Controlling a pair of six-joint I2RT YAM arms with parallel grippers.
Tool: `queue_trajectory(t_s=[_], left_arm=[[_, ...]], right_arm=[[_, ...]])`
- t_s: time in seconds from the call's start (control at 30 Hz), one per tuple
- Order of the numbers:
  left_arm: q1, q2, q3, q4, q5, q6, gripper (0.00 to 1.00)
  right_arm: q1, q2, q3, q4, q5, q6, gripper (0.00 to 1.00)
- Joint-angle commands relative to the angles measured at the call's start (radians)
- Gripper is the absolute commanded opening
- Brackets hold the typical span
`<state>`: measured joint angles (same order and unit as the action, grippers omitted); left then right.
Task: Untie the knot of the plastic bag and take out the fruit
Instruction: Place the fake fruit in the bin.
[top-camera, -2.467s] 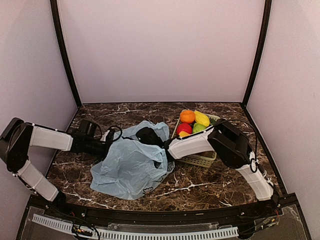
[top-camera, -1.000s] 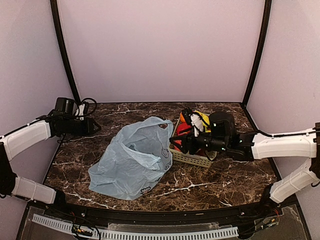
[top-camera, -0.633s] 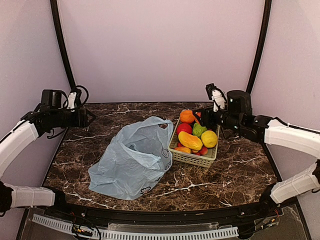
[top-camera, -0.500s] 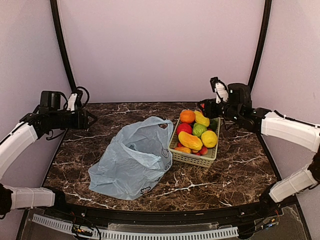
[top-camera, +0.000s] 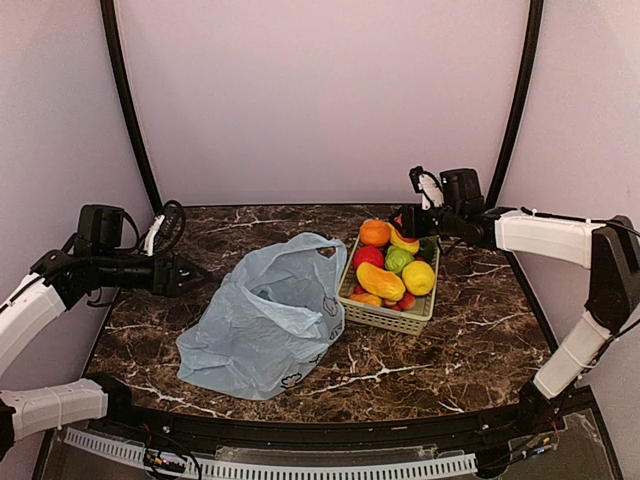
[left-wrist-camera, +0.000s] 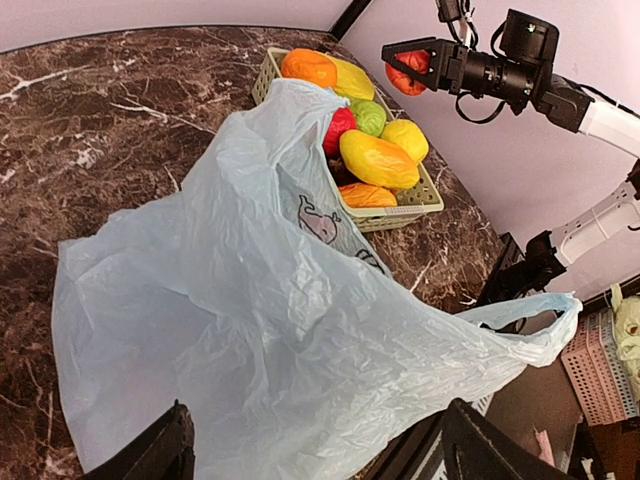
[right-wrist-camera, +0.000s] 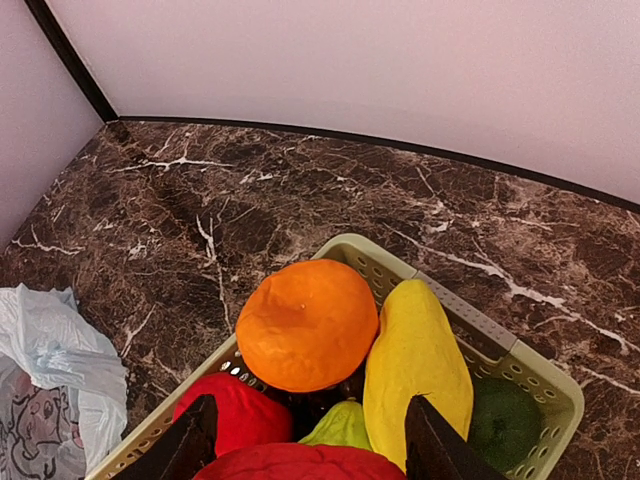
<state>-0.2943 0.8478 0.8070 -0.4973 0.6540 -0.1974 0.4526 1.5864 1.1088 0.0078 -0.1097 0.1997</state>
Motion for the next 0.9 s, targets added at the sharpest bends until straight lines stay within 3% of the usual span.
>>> queue_trajectory(t_s=[0.0, 0.2, 0.47, 0.6, 0.87], left_arm=[[-0.050, -0.008, -0.044, -0.037, 0.023, -0.101, 0.85], [-0.090, -0.002, -0.060, -0.069, 0.023, -0.133, 0.86], [-0.095, -0.016, -0.075, -0.096, 0.023, -0.154, 0.87], [-0.097, -0.016, -0.083, -0.104, 0.051, -0.151, 0.89], [-0.114, -0.041, -0.088, -0.104, 0.096, -0.149, 0.91]], right_arm=[[0.019, 0.042, 0.026, 0.047, -0.052, 0.003, 0.24], [0.026, 0.122, 0.071, 0.042, -0.041, -0.023, 0.32], [0.026, 0.154, 0.098, 0.030, -0.019, -0.047, 0.70], [0.025, 0.147, 0.095, 0.025, -0.013, -0.054, 0.83], [0.026, 0.102, 0.072, 0.023, 0.003, -0.069, 0.94]])
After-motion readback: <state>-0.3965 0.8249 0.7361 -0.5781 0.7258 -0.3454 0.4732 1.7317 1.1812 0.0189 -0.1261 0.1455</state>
